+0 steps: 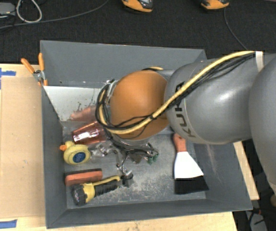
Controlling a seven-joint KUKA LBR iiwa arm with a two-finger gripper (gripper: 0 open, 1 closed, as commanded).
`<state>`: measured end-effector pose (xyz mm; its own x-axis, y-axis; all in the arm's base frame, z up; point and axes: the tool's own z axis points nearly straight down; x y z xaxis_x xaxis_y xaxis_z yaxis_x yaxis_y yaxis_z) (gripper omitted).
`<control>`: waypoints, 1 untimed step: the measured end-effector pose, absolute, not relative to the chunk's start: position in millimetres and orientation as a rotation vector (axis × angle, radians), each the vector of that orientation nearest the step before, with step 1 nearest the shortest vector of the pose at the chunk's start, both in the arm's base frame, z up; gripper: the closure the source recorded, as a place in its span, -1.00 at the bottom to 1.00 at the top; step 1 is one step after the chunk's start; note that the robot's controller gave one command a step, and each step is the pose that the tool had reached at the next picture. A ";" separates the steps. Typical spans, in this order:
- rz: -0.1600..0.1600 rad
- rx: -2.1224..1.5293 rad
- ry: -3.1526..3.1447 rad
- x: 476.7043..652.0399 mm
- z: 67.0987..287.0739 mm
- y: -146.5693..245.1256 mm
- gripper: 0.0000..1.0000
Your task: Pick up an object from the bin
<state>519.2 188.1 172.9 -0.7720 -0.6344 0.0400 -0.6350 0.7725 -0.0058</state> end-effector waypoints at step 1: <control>0.027 1.176 -2.877 529.4 148.9 200.2 -1.00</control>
Offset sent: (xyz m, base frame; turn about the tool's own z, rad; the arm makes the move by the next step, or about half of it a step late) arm 0.0475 -0.0095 -0.0751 0.0292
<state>529.4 200.2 148.9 -0.7134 -0.6998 0.0378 -0.7004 0.7138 -0.0036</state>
